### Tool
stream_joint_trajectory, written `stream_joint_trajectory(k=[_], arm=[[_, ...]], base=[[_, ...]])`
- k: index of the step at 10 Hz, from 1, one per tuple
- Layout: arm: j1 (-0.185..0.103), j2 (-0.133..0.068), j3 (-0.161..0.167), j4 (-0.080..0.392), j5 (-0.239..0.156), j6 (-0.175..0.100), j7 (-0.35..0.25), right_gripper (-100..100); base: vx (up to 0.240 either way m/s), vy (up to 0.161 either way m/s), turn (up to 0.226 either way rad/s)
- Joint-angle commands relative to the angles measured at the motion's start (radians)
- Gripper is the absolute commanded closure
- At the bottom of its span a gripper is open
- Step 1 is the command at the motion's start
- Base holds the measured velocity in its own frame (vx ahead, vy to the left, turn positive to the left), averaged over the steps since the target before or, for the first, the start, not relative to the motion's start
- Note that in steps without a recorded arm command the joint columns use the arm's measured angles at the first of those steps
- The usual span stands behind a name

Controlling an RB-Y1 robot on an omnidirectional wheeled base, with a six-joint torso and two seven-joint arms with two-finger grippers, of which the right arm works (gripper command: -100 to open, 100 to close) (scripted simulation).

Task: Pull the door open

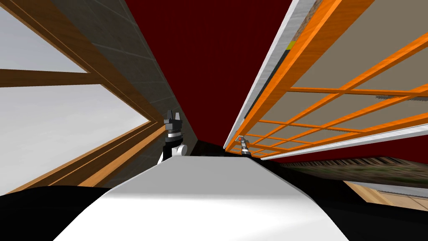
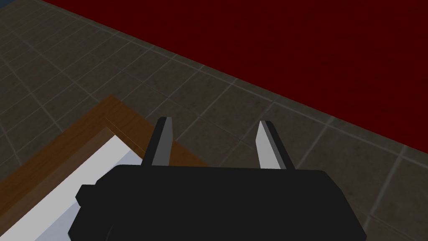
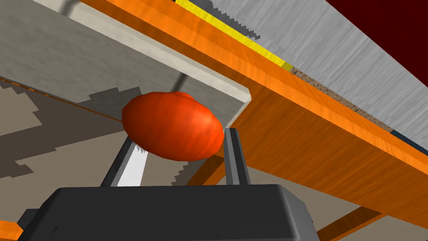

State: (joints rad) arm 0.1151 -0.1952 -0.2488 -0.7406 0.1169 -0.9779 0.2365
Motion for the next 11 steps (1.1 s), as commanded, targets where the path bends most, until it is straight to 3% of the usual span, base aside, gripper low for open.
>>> stream_joint_trajectory(k=[1,10,11], arm=[[-0.007,0.008,0.027,0.003,-0.018,0.002,-0.050,100],[-0.037,-0.009,0.095,0.026,-0.122,0.009,-0.259,100],[-0.037,-0.009,0.095,0.026,-0.122,0.009,-0.260,100]], base=[[-0.044,-0.010,0.053],[-0.046,-0.015,0.035],[-0.040,-0.014,0.037]])
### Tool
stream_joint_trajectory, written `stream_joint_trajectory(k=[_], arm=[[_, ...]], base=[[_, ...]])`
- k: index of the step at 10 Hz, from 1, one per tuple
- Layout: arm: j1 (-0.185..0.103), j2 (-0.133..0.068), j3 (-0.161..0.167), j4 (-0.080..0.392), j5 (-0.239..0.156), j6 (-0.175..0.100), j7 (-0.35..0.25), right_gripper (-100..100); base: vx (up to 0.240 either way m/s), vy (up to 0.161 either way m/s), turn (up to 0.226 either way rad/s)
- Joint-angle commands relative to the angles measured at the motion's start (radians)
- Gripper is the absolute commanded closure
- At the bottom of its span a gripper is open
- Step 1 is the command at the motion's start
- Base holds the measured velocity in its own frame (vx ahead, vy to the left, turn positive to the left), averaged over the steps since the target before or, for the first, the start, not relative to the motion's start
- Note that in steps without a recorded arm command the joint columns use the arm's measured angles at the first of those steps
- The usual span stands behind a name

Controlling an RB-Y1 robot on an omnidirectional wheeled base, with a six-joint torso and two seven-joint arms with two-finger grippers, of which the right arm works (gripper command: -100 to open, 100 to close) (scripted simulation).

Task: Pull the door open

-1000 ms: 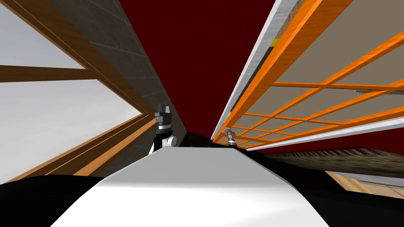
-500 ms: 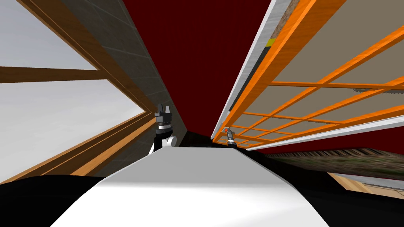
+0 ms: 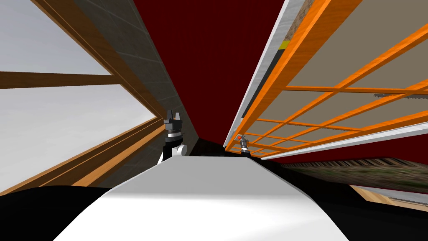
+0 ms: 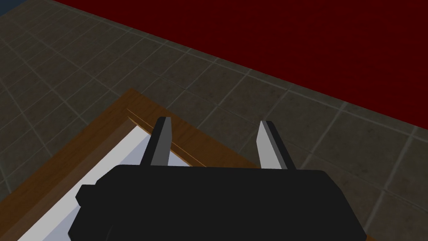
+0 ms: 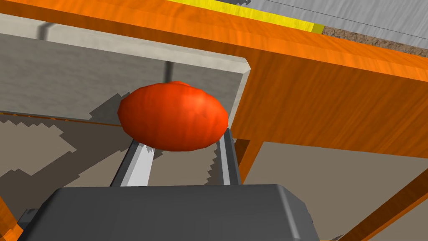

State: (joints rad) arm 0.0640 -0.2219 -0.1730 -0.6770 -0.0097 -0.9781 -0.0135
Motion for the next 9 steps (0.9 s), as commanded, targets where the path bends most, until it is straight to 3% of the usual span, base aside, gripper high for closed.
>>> stream_joint_trajectory(k=[1,2,3,5,9], arm=[[0.014,0.018,0.019,-0.037,0.005,0.010,-0.010,100],[0.014,0.018,0.019,-0.022,0.005,0.010,-0.010,100],[0.014,0.018,0.019,-0.037,0.005,0.010,-0.010,100],[0.002,0.011,0.048,-0.027,-0.038,0.013,-0.078,100],[-0.010,0.004,0.076,-0.017,-0.081,0.016,-0.173,100]], base=[[-0.022,0.001,0.010],[0.000,0.000,0.000],[0.002,0.004,-0.025],[-0.054,-0.012,0.066],[-0.048,-0.015,0.029]])
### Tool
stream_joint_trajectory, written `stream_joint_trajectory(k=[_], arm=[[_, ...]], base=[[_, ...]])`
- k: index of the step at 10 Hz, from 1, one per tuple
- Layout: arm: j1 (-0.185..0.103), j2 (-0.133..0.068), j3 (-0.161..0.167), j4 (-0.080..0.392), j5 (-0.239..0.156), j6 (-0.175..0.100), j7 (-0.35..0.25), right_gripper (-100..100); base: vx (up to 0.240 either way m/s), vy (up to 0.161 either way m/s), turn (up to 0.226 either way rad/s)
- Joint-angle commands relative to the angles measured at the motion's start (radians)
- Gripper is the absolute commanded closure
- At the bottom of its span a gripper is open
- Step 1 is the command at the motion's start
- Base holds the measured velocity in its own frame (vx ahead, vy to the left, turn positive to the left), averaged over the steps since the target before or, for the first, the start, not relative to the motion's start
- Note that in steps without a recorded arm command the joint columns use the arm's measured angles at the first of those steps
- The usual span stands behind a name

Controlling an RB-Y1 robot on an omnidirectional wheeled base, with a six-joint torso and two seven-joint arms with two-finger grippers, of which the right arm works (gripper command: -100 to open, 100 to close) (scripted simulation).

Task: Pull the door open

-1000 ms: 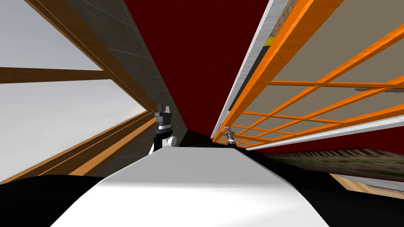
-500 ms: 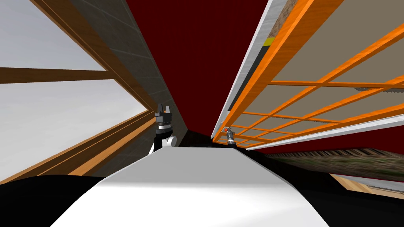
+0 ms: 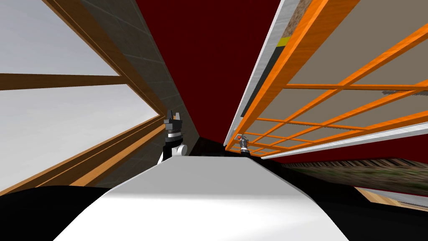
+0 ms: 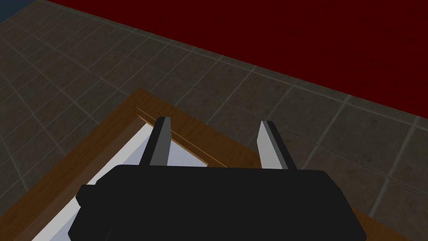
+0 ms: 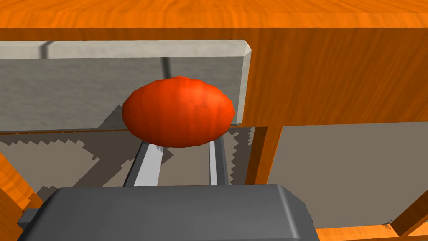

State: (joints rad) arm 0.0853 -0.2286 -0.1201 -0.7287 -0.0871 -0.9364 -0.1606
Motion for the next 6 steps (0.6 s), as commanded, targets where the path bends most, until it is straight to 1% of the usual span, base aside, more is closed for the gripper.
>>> stream_joint_trajectory(k=[1,2,3,5,6], arm=[[-0.032,0.011,0.023,0.034,-0.004,-0.026,-0.029,100],[-0.038,0.008,0.037,0.039,-0.025,-0.024,-0.066,100],[-0.038,0.008,0.037,0.039,-0.025,-0.024,-0.071,100],[-0.038,0.008,0.037,0.039,-0.025,-0.024,-0.071,100],[-0.044,0.004,0.052,0.044,-0.047,-0.022,-0.112,100]], base=[[-0.043,-0.005,0.022],[-0.053,-0.011,0.052],[-0.045,-0.012,0.042],[-0.007,-0.001,-0.003],[-0.029,-0.011,0.040]])
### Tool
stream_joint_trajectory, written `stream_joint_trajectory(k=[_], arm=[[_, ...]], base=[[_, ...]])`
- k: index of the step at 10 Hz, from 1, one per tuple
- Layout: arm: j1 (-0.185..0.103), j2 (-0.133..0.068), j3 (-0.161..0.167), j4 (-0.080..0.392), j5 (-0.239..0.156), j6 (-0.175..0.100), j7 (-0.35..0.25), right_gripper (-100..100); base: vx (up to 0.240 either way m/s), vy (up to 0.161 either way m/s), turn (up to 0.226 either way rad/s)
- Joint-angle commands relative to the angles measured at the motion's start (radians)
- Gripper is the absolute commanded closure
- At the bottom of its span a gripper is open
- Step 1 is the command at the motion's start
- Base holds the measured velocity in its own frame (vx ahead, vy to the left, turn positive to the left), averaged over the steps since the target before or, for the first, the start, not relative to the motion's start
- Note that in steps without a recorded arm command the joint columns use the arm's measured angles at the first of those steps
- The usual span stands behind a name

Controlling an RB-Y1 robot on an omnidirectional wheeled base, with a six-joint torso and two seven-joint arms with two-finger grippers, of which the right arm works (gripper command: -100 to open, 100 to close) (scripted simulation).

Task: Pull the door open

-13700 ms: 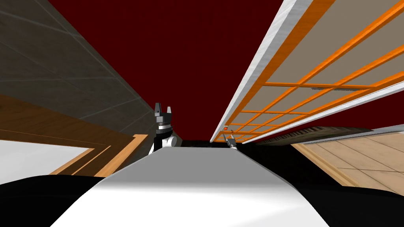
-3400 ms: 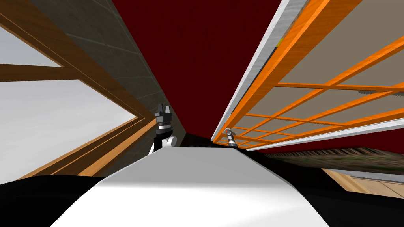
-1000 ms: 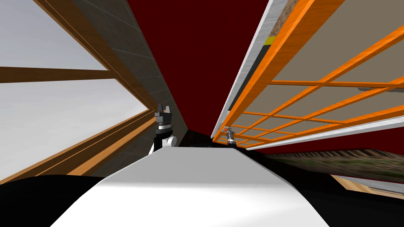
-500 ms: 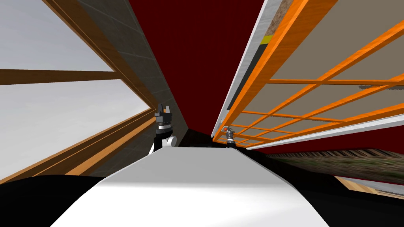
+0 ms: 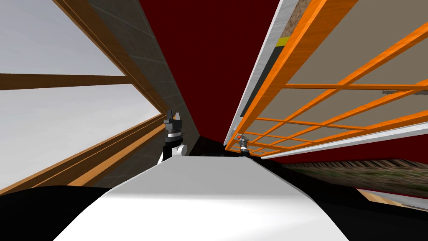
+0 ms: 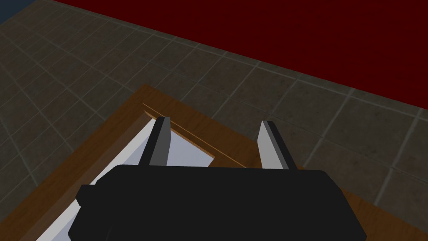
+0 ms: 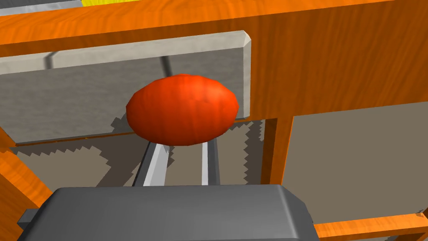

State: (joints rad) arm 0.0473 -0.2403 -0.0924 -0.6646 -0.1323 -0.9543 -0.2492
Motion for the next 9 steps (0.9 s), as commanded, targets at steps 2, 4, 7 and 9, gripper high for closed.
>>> stream_joint_trajectory(k=[2,4,7,9], arm=[[-0.012,0.013,0.038,-0.013,-0.023,-0.003,-0.065,100],[-0.019,0.009,0.052,-0.010,-0.045,-0.001,-0.107,100],[-0.025,0.006,0.066,-0.005,-0.066,0.000,-0.148,100],[-0.031,0.003,0.080,0.000,-0.087,0.002,-0.190,100]], base=[[-0.062,-0.020,0.056],[-0.046,-0.010,0.026],[-0.014,-0.001,0.009],[-0.053,-0.019,0.065]])
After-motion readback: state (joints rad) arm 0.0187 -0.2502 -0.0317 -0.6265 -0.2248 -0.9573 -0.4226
